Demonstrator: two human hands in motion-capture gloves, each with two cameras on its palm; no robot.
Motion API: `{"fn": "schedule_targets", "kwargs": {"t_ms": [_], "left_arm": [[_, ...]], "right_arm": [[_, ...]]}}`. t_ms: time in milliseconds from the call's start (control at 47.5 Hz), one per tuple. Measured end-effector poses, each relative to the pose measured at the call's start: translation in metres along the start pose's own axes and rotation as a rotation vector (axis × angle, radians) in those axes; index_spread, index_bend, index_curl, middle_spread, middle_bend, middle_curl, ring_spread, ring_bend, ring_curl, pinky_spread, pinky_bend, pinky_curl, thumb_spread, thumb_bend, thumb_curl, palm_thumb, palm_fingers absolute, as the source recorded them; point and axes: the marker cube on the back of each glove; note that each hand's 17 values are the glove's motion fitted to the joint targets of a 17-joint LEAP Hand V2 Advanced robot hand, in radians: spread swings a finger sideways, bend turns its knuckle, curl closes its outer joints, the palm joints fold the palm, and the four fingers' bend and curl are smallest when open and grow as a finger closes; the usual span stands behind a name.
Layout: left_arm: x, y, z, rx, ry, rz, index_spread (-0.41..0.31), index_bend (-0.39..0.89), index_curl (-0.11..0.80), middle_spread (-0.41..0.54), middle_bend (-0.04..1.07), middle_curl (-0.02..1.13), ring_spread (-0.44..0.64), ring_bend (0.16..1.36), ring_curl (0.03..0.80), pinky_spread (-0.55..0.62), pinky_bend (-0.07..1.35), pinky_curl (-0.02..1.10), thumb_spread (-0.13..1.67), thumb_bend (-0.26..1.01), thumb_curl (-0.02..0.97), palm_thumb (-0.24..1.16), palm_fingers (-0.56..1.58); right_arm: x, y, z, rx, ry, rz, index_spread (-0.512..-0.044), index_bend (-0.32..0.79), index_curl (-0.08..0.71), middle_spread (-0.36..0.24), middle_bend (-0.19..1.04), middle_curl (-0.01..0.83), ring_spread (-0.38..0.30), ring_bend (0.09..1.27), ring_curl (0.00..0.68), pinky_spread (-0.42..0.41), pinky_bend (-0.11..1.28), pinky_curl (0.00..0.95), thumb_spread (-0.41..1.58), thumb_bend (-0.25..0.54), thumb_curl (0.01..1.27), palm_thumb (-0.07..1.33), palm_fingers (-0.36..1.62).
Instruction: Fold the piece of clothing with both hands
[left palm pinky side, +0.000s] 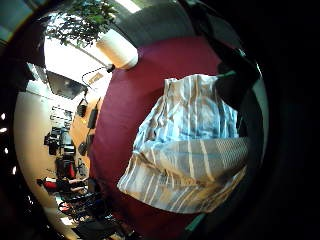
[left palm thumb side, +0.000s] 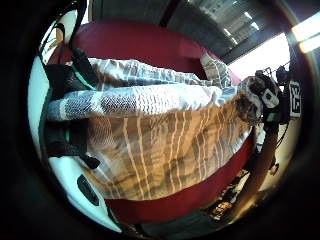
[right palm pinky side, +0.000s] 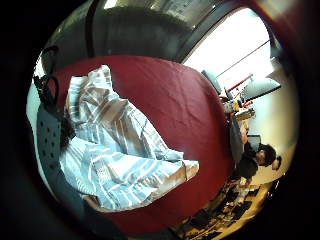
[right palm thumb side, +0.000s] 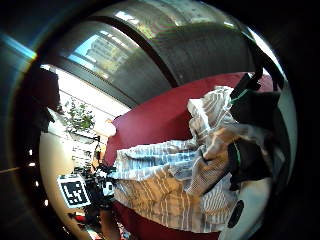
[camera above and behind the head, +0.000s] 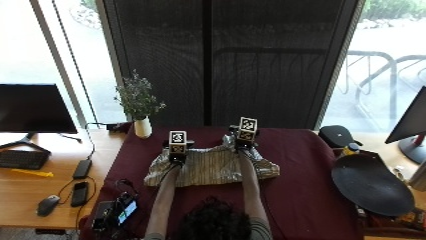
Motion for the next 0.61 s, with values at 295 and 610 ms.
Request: {"fn": "schedule_targets", "kwargs": {"t_ms": [295,610], "left_arm": [[-0.014,-0.002,-0.019,0.278,-0.019,-0.035,-0.227,0.08,0.462,-0.274,0.38,0.53,-0.29,0.69,0.467,0.02,0.26,0.28,1.32,-0.02,0.311,0.76,0.76],[0.006,-0.005,0.011,0.440,-0.186,0.076,-0.184,0.15,0.403,-0.215,0.26,0.47,-0.16,0.53,0.390,0.09,0.28,0.32,1.25,-0.03,0.314,0.67,0.70]], "right_arm": [[0.061,0.040,-0.047,0.050,-0.204,0.064,-0.301,0.13,0.292,-0.215,0.18,0.443,-0.239,0.57,0.412,-0.246,0.63,0.389,0.86,-0.024,0.52,1.05,1.03],[0.174,0.201,-0.048,-0.775,0.046,0.500,-0.271,0.00,0.231,-0.081,0.13,0.377,-0.041,0.55,0.408,0.018,0.71,0.405,1.12,-0.085,0.43,0.70,0.60]]}}
